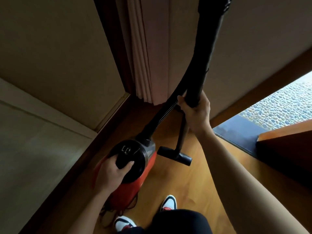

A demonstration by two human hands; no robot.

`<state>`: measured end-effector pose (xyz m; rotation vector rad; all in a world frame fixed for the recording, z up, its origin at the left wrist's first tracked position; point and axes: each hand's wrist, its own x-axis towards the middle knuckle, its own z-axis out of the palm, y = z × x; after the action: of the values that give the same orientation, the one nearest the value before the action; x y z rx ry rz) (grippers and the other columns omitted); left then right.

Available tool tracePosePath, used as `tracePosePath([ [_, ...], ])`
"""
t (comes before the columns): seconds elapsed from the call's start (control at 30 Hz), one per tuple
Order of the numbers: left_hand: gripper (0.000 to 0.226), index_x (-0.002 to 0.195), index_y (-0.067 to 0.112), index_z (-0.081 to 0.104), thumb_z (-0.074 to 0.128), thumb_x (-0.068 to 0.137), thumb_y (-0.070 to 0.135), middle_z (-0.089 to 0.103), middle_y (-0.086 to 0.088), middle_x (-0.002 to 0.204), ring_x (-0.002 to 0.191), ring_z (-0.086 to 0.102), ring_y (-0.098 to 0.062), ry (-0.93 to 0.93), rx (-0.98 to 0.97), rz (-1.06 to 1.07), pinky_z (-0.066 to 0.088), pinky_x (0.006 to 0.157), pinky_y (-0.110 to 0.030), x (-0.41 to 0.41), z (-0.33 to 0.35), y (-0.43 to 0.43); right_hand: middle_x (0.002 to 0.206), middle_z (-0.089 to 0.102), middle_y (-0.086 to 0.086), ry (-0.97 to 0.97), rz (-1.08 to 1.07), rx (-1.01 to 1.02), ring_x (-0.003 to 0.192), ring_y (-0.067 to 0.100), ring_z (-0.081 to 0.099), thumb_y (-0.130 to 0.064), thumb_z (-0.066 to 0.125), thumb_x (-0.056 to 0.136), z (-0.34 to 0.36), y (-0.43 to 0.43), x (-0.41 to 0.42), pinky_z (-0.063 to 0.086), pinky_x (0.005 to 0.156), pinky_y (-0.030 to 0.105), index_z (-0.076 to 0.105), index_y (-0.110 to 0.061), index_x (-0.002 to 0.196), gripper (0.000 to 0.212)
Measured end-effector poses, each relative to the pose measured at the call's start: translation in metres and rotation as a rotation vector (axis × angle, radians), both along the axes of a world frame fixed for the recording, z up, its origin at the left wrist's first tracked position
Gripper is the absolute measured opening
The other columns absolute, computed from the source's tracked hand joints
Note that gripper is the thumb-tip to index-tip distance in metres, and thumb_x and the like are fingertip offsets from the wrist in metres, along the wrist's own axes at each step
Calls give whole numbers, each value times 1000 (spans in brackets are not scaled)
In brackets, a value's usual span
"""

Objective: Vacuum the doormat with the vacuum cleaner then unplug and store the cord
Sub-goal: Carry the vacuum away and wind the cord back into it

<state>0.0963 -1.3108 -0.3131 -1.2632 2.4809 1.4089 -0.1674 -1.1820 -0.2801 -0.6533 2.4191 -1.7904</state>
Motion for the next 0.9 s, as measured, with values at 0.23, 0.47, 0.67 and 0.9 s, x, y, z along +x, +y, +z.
tracePosePath([
  [0.23, 12, 78, 28, 67, 77, 81, 32, 65, 10, 65, 60, 62, -2, 36, 115, 15, 43, 56, -14, -25, -150, -12, 86, 57, 32, 121, 7, -95, 77, 45, 59, -11, 75, 86, -81, -28, -29, 53, 66, 50, 53, 4, 92, 27],
  [0.47, 23, 71, 25, 60, 78, 82, 35, 48, 15, 45, 46, 43, 1, 137, 240, 15, 37, 48, -20, -38, -270, -12, 74, 58, 15, 157, 12, -223, 66, 32, 57, -12, 77, 85, -121, -43, -33, 55, 70, 49, 51, -15, 85, 26],
  [0.67, 26, 87, 15, 67, 78, 81, 37, 49, 11, 47, 34, 44, -3, 194, 278, 27, 36, 37, -21, -51, -336, -7, 75, 57, 5, 181, 28, -324, 63, 15, 55, -8, 75, 87, -130, -51, -46, 51, 60, 28, 55, -11, 94, 21],
  [0.9, 35, 98, 12, 65, 78, 80, 39, 52, 4, 56, 33, 43, -4, 138, 308, 70, 37, 37, -22, -56, -357, 10, 98, 66, 7, 134, -44, -237, 91, 24, 66, -12, 78, 84, -174, -49, -53, 60, 81, 37, 58, -9, 120, 41],
])
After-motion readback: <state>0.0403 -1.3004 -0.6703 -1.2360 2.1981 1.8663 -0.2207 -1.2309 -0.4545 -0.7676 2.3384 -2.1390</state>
